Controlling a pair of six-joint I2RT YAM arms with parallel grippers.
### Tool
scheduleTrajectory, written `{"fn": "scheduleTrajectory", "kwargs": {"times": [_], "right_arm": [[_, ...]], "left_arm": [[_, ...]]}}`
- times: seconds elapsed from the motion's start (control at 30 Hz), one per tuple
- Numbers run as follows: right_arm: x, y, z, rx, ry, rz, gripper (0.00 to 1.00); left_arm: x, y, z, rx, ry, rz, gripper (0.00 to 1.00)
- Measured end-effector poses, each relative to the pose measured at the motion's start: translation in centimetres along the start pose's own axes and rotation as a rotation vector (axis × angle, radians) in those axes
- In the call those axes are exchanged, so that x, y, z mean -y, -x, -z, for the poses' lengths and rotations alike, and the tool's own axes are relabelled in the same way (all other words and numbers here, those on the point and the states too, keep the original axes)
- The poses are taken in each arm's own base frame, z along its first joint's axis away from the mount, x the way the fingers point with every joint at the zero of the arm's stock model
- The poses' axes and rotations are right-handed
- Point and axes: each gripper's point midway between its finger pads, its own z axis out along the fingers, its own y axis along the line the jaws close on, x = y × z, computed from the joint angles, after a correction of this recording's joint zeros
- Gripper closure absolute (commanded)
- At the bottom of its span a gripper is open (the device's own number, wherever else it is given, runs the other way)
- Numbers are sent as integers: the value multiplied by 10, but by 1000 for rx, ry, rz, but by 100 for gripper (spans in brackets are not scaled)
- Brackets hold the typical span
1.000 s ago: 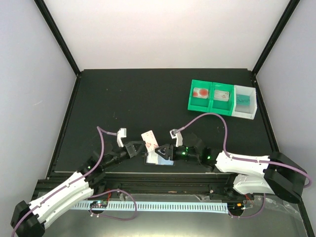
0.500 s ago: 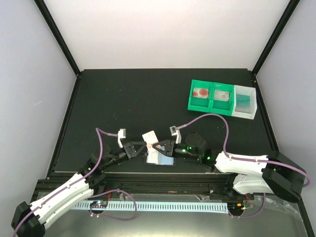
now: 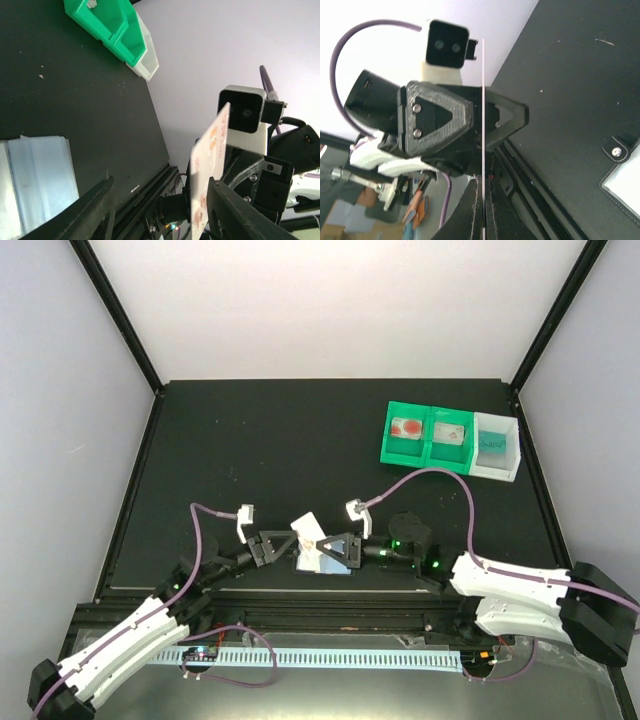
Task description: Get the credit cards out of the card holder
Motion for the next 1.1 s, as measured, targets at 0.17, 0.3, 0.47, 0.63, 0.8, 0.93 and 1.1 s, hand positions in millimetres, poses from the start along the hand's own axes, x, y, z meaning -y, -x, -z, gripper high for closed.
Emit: {"fn": "scheduleTrajectory", "kwargs": {"times": [0.17, 0.3, 0.47, 0.63, 0.8, 0.93, 1.1], "right_arm": [[-8, -22, 15, -102, 33, 121, 99], [-9, -46, 23, -236, 50, 191, 99], [-16, -63, 28, -354, 92, 238, 99], [-17, -74, 30, -415, 121, 237, 99], [-14, -78, 30, -436, 120, 226, 95], [-12, -80, 31, -446, 111, 216, 82], [-14, -70, 28, -395, 92, 201, 64]], "left_arm": [[4, -10, 5, -51, -22, -63, 35], [11, -24, 8, -129, -57, -145, 33], [27, -40, 11, -255, -100, -243, 44], [36, -53, 12, -357, -138, -299, 72], [38, -63, 13, -417, -174, -292, 98], [40, -67, 13, -438, -214, -294, 98], [41, -64, 12, -420, -211, -276, 98]]}}
